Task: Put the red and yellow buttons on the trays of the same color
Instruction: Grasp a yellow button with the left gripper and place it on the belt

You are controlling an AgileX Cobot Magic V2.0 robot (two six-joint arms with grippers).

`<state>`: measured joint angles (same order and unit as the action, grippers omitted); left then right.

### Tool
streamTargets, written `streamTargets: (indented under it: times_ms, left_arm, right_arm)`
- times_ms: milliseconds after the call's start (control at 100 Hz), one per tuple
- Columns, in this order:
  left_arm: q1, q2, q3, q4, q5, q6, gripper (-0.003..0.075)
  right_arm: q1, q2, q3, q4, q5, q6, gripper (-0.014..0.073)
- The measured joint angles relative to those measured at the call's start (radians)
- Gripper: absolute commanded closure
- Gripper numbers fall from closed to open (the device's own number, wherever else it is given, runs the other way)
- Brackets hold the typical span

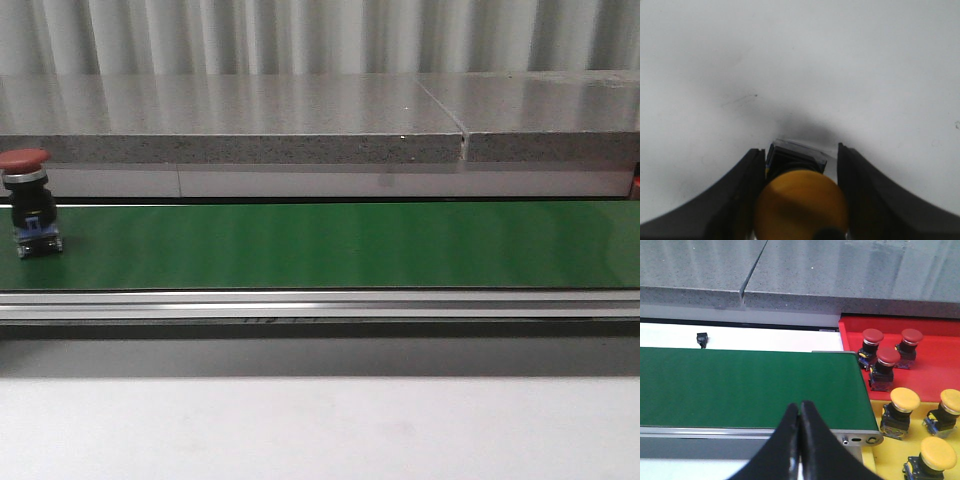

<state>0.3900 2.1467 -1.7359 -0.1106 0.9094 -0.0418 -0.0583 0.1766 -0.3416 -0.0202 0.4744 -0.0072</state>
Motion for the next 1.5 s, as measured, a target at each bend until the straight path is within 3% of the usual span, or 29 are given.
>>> streamTargets:
  times_ms: [220, 500, 850, 1320, 1430, 1500]
  left_arm:
    - [0.0, -0.076, 0.025, 0.0, 0.012, 0.009, 0.048]
    - [-0.013, -0.263, 0.175, 0.0, -0.002, 0.042, 0.048]
    - [-0.107, -0.498, 0.362, 0.0, -0.023, 0.042, 0.048]
    - [-0.226, -0.528, 0.503, 0.0, -0.078, 0.042, 0.0479]
    - [-0.226, -0.528, 0.511, 0.0, -0.083, 0.042, 0.0455]
    - [-0.226, -0.528, 0.515, 0.0, -0.083, 0.051, 0.0382]
  right_arm:
    - [0.0, 0.0, 0.0, 0.0, 0.0, 0.0, 0.0681]
    - [0.0, 0.0, 0.0, 0.0, 0.0, 0.0, 0.0681]
    - [0.0, 0.0, 0.0, 0.0, 0.0, 0.0, 0.0681]
    - [0.0, 0.0, 0.0, 0.0, 0.0, 0.0, 0.0681]
    - [0.0, 0.0, 0.0, 0.0, 0.0, 0.0, 0.0681]
    - [0.0, 0.0, 0.0, 0.0, 0.0, 0.0, 0.0681]
